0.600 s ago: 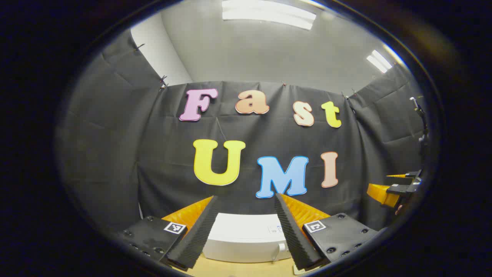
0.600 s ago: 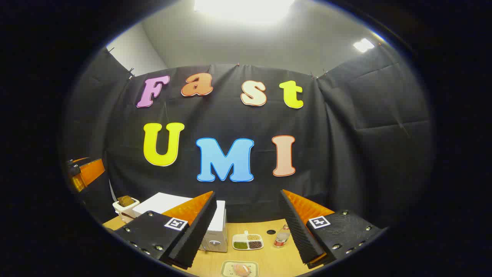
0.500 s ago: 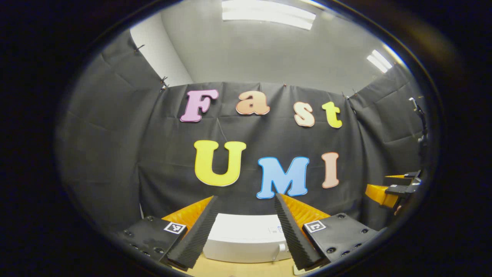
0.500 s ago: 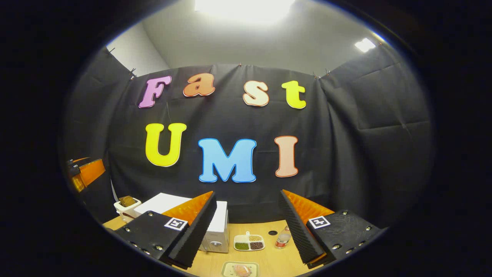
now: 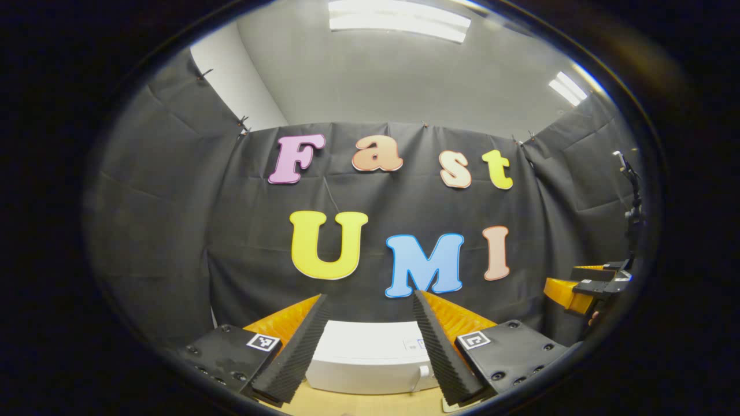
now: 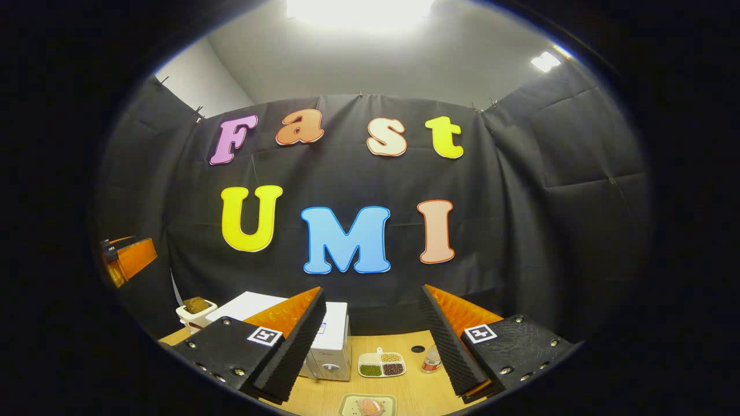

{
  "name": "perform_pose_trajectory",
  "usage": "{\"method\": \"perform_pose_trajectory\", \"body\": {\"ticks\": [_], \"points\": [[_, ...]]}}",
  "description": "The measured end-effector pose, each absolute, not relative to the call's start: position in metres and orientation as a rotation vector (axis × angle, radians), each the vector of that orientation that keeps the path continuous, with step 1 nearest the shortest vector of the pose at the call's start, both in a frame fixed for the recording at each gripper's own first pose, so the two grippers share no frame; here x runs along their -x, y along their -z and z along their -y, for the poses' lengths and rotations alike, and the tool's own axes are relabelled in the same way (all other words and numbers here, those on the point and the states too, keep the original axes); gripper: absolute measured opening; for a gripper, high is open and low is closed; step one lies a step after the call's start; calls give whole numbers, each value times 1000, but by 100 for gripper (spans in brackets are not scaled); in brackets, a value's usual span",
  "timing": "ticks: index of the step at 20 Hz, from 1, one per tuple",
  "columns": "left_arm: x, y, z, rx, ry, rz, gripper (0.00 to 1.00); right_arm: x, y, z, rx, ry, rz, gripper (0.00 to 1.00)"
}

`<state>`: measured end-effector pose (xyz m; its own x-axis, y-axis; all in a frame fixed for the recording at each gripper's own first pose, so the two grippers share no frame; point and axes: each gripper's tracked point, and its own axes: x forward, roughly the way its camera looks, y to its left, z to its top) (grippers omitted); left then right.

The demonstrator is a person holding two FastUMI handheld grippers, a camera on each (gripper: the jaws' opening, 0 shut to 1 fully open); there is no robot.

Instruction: Open the microwave oven with the left hand, put the food in, and close the microwave oven.

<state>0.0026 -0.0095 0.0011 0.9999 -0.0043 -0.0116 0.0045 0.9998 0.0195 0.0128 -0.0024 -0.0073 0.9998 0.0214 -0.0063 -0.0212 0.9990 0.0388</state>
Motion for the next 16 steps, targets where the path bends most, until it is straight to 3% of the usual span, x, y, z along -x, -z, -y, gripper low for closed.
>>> {"method": "perform_pose_trajectory", "body": {"ticks": [9, 16], "points": [[-12, 21, 30, -36, 30, 4, 96, -13, 20, 14, -52, -15, -32, 99], [-28, 138, 71, 26, 95, -101, 94, -13, 49, 18, -19, -29, -90, 99]]}}
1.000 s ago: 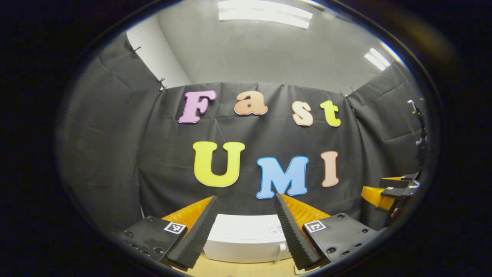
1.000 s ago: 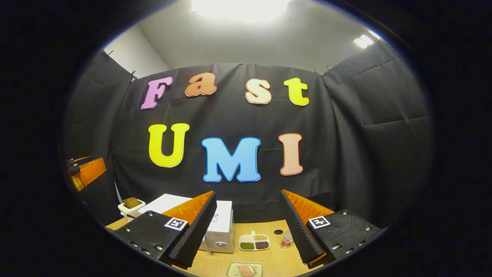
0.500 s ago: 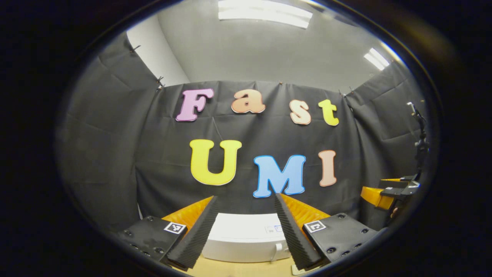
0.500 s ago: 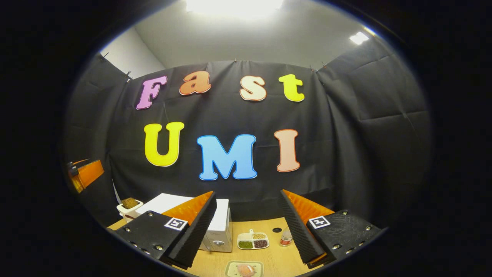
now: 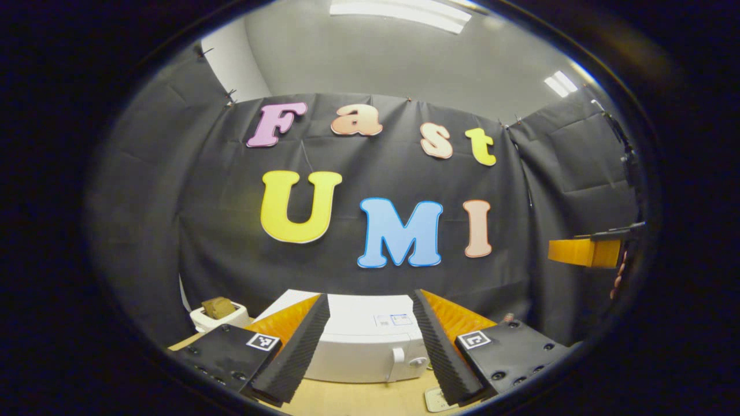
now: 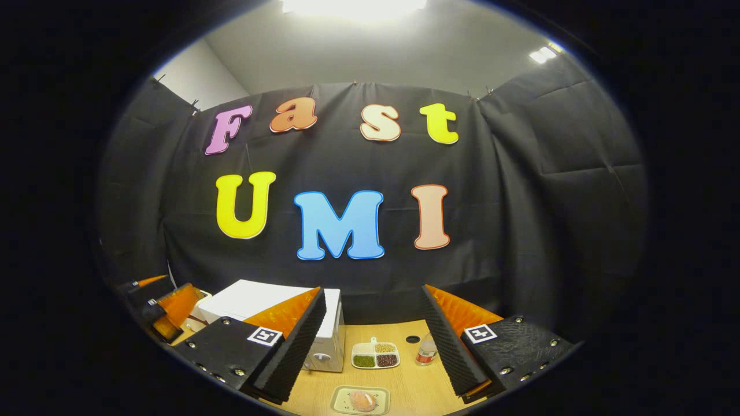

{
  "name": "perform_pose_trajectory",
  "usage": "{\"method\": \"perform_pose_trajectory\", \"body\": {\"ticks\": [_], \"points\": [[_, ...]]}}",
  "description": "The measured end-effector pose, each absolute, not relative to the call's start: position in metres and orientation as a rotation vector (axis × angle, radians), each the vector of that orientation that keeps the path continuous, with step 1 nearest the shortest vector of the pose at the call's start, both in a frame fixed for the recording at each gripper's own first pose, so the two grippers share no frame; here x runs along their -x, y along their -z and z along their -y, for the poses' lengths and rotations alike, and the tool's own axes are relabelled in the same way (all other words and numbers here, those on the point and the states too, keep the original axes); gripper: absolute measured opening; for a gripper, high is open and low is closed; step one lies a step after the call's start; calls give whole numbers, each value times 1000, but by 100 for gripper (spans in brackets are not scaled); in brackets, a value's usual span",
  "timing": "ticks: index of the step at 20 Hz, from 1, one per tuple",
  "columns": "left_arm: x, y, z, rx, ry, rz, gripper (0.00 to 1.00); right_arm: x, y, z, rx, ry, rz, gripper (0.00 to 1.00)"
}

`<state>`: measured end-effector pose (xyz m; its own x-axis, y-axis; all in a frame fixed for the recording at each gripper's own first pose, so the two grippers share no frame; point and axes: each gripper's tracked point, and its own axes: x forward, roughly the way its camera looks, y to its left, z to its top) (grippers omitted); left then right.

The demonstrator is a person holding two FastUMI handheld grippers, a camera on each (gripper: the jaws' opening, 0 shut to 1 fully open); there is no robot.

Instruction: Open the microwave oven with the left hand, put the food in, and close the microwave oven.

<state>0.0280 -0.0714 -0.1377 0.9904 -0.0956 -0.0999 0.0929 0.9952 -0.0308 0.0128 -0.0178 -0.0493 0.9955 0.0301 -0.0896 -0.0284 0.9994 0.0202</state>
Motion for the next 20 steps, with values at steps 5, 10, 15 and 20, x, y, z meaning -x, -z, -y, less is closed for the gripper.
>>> {"method": "perform_pose_trajectory", "body": {"ticks": [5, 10, 15, 20], "points": [[-51, 209, 108, -35, 157, -134, 95, -17, 74, 11, 7, -58, -159, 98], [-85, 316, 126, -30, 157, -240, 95, -21, 92, 5, 23, -82, -198, 99], [-102, 408, 137, -31, 149, -359, 94, -27, 119, 8, 55, -88, -276, 99], [-114, 448, 142, -40, 143, -423, 96, -31, 138, 22, 64, -62, -318, 99]]}}
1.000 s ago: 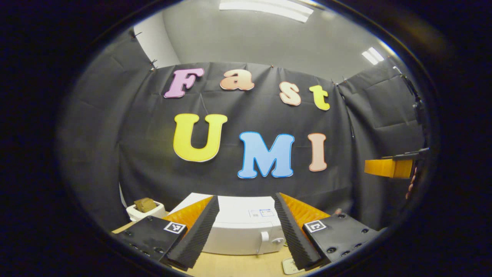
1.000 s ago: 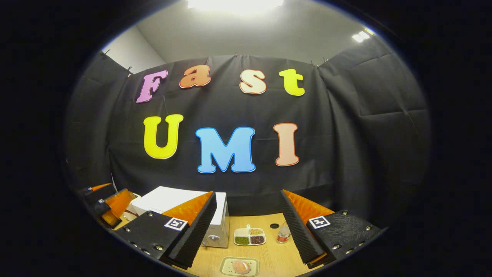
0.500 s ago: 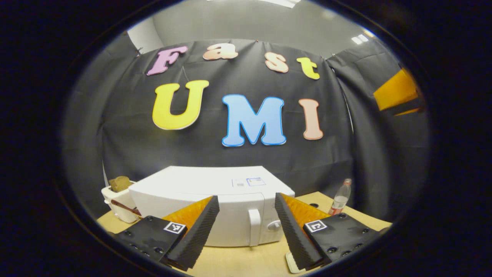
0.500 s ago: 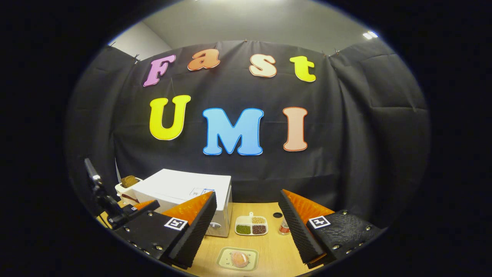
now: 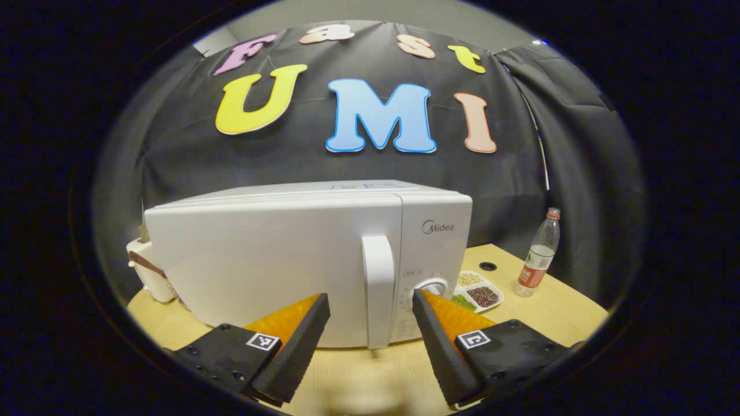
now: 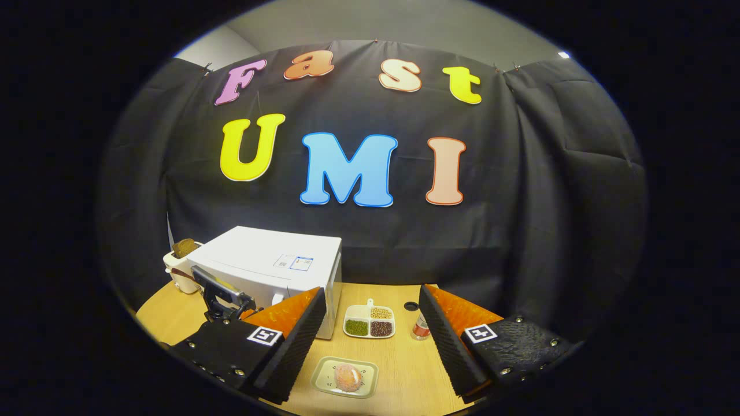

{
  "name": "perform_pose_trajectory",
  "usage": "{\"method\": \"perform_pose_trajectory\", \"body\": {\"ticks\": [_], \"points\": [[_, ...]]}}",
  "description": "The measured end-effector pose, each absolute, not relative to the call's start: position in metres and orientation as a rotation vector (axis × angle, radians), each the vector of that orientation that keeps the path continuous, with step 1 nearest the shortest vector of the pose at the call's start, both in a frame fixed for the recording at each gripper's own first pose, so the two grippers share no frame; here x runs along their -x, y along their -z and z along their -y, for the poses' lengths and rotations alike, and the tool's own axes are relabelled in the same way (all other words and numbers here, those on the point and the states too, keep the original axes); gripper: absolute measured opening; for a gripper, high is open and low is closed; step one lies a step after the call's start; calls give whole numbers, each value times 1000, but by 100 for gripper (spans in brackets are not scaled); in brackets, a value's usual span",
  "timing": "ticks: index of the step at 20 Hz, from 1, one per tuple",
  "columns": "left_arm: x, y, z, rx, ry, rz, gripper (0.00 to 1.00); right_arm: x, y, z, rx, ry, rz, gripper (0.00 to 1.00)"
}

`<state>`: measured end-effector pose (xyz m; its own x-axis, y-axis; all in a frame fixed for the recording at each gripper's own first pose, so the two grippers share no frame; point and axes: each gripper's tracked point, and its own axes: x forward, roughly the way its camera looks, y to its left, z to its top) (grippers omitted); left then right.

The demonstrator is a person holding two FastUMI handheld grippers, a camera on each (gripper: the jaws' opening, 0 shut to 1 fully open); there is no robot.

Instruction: Open the microwave oven with the left hand, put the food in, and close the microwave oven.

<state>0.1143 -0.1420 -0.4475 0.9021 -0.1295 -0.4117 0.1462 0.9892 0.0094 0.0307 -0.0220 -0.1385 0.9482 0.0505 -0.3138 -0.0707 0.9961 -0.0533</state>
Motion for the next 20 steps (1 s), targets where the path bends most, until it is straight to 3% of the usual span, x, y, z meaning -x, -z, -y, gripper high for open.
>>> {"method": "perform_pose_trajectory", "body": {"ticks": [3, 5, 7, 14, 20], "points": [[-123, 454, 139, -38, 114, -436, 93, -34, 140, 34, 53, -24, -331, 99], [-126, 461, 150, -41, 159, -470, 66, -35, 142, 39, 53, -7, -336, 99], [-126, 459, 154, -119, 161, -473, 32, -36, 146, 40, 61, -3, -345, 99], [-122, 460, 151, -87, 237, -520, 13, -37, 146, 27, 56, -22, -340, 99], [-67, 452, 140, -84, 313, -545, 7, -35, 145, 29, 48, -15, -327, 99]]}}
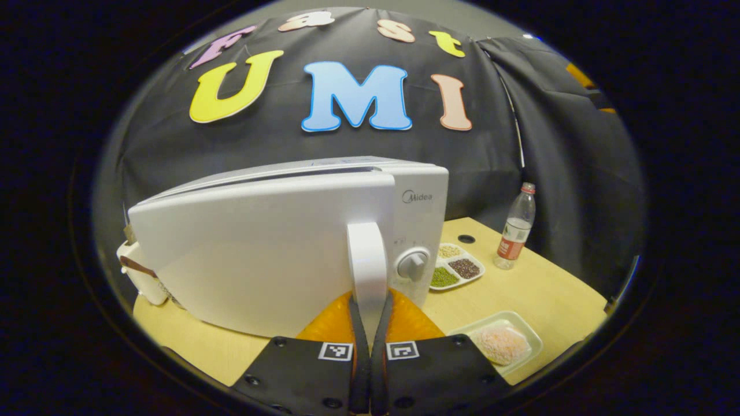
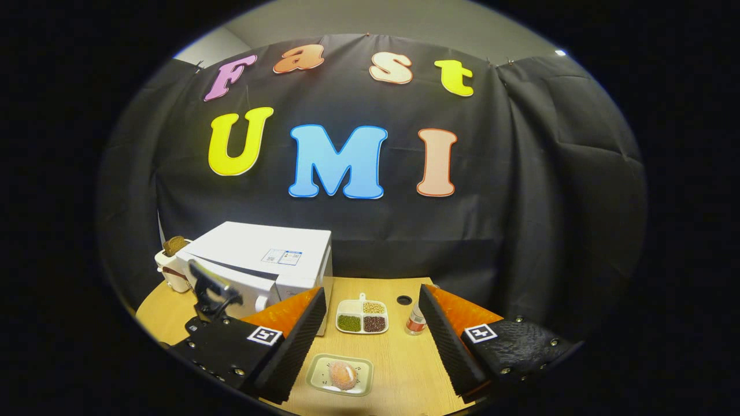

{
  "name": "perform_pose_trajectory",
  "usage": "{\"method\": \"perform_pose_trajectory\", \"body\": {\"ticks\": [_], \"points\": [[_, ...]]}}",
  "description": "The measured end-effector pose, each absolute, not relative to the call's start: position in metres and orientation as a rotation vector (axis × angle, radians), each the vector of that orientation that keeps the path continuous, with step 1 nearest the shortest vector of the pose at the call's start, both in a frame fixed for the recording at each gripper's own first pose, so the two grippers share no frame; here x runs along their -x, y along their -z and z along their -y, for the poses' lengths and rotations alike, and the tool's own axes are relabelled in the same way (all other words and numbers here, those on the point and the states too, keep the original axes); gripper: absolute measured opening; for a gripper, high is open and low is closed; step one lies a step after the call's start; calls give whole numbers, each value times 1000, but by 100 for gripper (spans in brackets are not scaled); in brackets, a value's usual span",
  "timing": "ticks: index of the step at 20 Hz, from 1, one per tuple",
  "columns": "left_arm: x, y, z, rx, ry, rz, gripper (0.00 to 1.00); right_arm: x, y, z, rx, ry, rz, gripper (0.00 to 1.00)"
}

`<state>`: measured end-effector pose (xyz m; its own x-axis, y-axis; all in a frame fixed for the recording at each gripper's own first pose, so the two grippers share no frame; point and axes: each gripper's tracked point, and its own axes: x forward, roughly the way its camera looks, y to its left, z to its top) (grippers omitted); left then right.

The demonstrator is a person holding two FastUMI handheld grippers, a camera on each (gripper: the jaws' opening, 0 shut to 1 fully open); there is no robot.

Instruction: Open the microwave oven with the left hand, put the food in, and close the microwave oven.

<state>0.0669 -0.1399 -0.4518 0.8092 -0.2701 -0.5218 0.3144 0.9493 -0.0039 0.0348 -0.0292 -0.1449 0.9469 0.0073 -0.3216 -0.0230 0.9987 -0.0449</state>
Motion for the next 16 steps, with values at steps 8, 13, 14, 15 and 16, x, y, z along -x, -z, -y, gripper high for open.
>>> {"method": "perform_pose_trajectory", "body": {"ticks": [8, 13, 14, 15, 16], "points": [[20, 435, 101, -157, 538, -660, 8, -29, 164, -16, -29, -143, -359, 99], [79, 422, 49, -179, 621, -724, 13, -22, 192, -46, -76, -227, -426, 99], [89, 419, 37, -181, 627, -733, 17, -21, 205, -47, -73, -228, -455, 98], [100, 416, 24, -181, 632, -741, 20, -19, 218, -49, -72, -230, -490, 99], [108, 413, 11, -181, 636, -747, 22, -17, 230, -52, -73, -233, -517, 99]]}}
